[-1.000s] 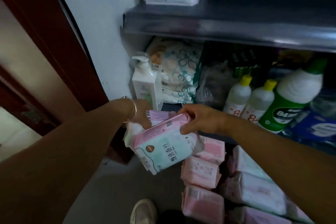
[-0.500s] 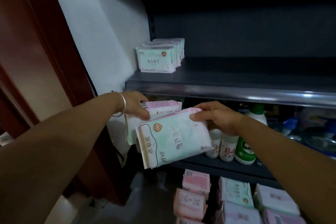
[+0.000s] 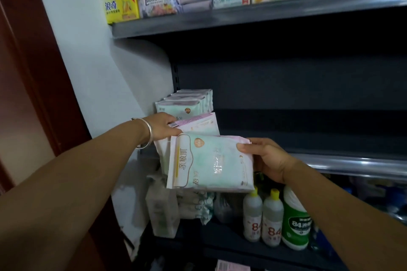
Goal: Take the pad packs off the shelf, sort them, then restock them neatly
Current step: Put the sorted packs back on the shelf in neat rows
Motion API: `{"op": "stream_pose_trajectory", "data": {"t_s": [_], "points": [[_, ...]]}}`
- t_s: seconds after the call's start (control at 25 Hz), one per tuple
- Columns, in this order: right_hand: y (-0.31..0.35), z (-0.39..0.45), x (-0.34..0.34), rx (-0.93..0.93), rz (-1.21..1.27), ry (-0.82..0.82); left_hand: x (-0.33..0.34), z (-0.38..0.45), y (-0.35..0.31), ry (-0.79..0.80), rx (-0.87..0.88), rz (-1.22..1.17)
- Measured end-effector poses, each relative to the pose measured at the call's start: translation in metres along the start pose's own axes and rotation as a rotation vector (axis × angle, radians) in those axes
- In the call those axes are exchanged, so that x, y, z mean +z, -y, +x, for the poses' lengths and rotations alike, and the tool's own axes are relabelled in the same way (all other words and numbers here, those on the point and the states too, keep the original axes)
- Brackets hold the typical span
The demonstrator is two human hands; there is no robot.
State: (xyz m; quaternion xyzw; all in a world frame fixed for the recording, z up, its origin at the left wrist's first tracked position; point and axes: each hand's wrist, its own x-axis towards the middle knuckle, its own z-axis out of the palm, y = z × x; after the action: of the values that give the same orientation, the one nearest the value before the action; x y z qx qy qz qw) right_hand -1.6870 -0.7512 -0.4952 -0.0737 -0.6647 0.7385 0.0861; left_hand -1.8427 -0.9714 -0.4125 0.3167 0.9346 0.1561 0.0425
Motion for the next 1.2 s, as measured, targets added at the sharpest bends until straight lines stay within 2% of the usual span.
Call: {"op": "stream_pose_trajectory", "data": {"t_s": [0.2,0.32,0.56,0.76,1.0,1.2], "points": [[0.011,0.015,-0.013,-0.008,0.104,-0.009,-0.020,0.030,-0.015,-0.024,0.044,0.063],[0.017,0.023,-0.025,-0.033,0.162,-0.052,-0.030,0.043,-0.025,-0.053,0.057,-0.008],[0.028,0.038,-0.045,-0.099,0.367,-0.310,-0.038,0.053,-0.023,-0.028,-0.024,-0.226],[0.032,0.052,-0.032,-0.137,0.499,-0.438,-0.040,0.060,-0.012,-0.037,-0.057,-0.358],[0.033,0.065,-0.011,-0.142,0.538,-0.506,-0.036,0.063,0.008,-0.084,-0.106,-0.489],[0.032,0.075,0.006,-0.165,0.620,-0.472,-0.029,0.066,0.010,-0.198,-0.144,-0.702]]}}
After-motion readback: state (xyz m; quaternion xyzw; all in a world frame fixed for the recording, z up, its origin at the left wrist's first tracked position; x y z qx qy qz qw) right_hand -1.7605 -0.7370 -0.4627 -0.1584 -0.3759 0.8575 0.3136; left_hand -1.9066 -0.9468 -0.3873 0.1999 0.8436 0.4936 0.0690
